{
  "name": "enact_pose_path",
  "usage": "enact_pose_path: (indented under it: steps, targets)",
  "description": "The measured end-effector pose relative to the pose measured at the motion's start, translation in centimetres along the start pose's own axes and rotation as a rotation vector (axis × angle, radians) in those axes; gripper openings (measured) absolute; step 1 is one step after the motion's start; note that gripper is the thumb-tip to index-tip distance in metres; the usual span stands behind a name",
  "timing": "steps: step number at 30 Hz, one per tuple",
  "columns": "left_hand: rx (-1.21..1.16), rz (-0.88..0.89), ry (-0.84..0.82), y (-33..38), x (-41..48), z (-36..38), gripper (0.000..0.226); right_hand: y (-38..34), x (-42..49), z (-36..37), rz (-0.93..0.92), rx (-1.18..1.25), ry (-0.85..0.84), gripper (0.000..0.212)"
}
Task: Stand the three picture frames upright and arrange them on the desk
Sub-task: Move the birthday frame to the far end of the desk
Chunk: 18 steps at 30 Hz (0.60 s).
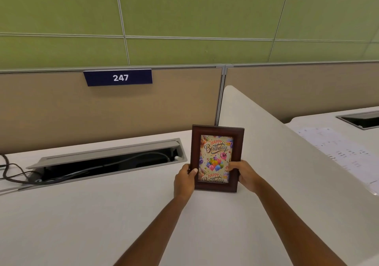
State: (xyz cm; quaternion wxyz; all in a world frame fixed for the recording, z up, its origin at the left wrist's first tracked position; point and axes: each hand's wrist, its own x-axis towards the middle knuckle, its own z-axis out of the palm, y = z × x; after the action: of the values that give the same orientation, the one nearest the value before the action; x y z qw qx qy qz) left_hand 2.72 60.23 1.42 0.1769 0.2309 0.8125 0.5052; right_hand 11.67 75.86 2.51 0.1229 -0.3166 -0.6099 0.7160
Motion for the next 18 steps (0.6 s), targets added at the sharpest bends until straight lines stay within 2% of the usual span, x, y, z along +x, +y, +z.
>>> enact_pose_path:
  steps: [6, 10, 13, 18]
  targets:
    - [0.044, -0.044, 0.004, -0.3, -0.8, 0.2, 0.037, 0.0, -1.0, 0.3, 0.003, -0.111, 0.079, 0.031]
    - [0.047, -0.060, -0.027, -0.8, -1.8, 0.2, 0.039, 0.9, -2.3, 0.3, -0.028, -0.197, 0.123, 0.049]
    - [0.090, -0.058, -0.053, -1.3, -3.1, 0.3, 0.048, 2.0, -3.8, 0.2, -0.061, -0.263, 0.185, 0.058]
    - [0.174, -0.038, -0.014, -2.7, -6.2, 0.1, 0.055, 4.6, -7.6, 1.8, -0.080, -0.444, 0.393, 0.055]
